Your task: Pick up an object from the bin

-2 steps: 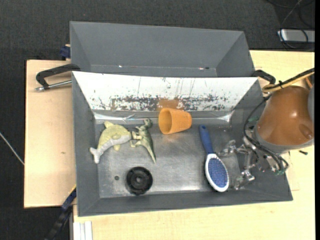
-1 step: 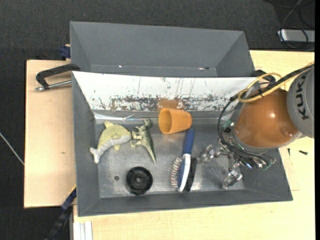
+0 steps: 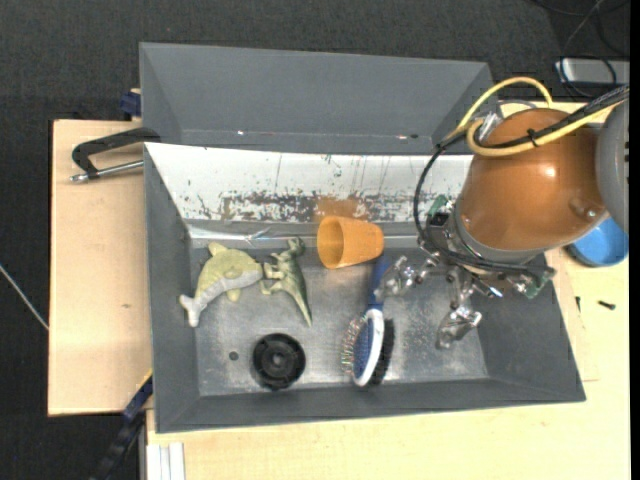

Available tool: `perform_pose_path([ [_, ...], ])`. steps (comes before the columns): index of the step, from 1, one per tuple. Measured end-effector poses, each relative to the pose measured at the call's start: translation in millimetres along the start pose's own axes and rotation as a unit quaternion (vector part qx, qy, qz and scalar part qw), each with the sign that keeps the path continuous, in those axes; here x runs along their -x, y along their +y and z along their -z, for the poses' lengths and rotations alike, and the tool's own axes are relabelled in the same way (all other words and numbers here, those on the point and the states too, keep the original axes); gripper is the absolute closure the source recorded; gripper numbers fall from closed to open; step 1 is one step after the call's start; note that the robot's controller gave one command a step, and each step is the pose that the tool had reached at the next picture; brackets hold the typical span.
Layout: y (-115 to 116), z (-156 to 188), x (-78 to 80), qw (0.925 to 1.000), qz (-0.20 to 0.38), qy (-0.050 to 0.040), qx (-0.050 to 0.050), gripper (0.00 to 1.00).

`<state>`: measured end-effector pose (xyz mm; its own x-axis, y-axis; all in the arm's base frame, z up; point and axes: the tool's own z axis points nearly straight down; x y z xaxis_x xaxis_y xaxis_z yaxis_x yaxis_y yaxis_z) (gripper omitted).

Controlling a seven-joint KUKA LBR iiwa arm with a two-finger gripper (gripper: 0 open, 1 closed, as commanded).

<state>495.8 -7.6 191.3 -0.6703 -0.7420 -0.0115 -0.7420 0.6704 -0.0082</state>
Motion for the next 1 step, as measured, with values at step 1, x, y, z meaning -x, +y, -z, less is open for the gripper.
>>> perform_pose_path([
  [1,33.3,-119.8,29.2,0.9838,0.179,0.0034,0.004,0.00],
])
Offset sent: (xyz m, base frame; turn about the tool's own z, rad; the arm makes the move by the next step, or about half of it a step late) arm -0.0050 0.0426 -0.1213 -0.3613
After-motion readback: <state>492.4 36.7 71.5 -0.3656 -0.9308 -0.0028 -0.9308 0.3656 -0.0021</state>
